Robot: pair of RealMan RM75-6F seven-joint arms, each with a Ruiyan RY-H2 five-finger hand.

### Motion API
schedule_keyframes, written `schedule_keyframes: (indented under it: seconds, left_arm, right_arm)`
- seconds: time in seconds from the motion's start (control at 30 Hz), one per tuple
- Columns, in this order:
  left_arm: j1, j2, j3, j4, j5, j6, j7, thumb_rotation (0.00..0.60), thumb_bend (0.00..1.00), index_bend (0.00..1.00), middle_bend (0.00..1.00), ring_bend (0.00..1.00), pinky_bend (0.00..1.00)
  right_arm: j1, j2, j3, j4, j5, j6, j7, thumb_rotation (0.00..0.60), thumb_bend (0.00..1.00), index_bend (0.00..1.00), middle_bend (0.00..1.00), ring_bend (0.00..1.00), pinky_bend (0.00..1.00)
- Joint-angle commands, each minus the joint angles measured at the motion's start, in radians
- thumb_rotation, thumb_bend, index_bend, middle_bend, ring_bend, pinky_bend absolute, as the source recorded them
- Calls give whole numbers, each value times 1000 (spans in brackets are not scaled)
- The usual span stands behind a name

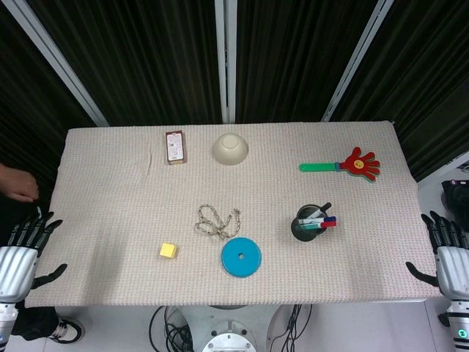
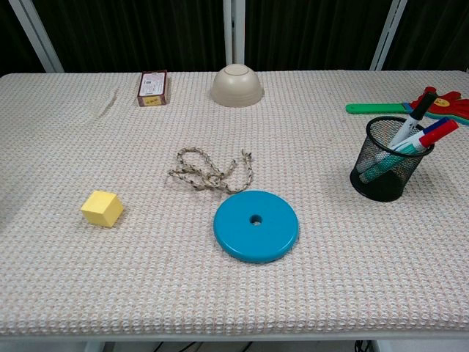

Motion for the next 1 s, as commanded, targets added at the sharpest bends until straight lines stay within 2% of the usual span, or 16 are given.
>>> schedule_keyframes:
  seconds: [0.03, 0.4, 0.6, 0.73, 1.0]
  left_arm:
    - [2, 1, 0, 1, 0, 3, -2, 600, 161, 150, 35, 0, 62]
    - [8, 1, 0, -3, 0, 11, 3, 600, 161, 150, 35, 0, 62]
    - [3, -6, -2, 9, -10, -3, -11, 600, 160, 150, 35, 0, 61]
    - [0, -26, 2, 38, -18, -18, -36, 600, 161, 150, 35, 0, 62]
    - [-3, -32, 1, 59, -23, -24, -65, 600, 161, 150, 35, 0, 61]
  right_arm:
    - [1, 0, 0, -1, 0, -2, -4, 600, 103, 0, 0, 0, 0]
    - [17, 9, 14, -5, -11, -4, 7, 600, 113, 0, 0, 0, 0]
    - [97, 19, 79, -18, 4, -58, -3, 600, 175, 0, 0, 0, 0]
    - [184, 26, 136, -40, 34, -142, -9, 600, 176, 26, 0, 0, 0]
    - [365, 27, 189, -93, 148, -406, -64, 600, 176, 97, 0, 0, 0]
